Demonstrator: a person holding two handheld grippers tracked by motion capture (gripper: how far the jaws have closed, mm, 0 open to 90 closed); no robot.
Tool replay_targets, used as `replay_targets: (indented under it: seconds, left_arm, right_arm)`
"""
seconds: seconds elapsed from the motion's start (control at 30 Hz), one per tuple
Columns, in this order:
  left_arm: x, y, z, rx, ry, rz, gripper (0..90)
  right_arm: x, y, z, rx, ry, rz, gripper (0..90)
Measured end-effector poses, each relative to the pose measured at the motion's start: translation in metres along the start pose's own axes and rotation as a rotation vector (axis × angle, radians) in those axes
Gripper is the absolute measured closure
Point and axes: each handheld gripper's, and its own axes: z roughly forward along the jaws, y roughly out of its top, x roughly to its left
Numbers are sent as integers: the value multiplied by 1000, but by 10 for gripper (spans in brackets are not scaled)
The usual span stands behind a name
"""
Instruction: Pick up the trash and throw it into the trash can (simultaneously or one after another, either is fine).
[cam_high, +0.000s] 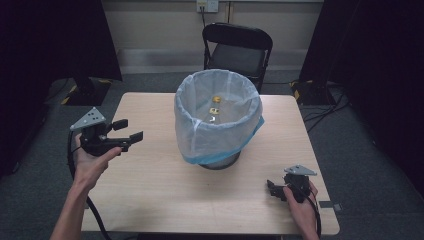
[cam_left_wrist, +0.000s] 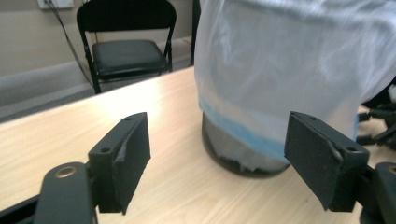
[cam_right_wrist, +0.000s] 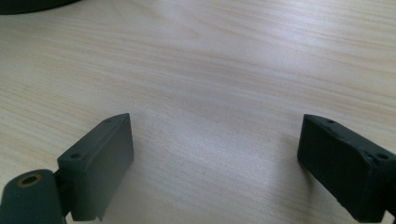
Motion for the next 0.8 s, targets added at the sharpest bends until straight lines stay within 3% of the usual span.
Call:
replay_targets:
  seconds: [0.23, 0.73, 0.8]
  left_arm:
    - [3, -29, 7, 61, 18, -27, 185]
    - [4, -83, 17, 142, -13, -88, 167]
    - [4, -88, 18, 157, -13, -79, 167]
  right_arm:
    - [0, 0, 0, 0, 0, -1, 97]
    - [0, 0, 0, 0, 0, 0, 97]
    - [0, 0, 0, 0, 0, 0, 97]
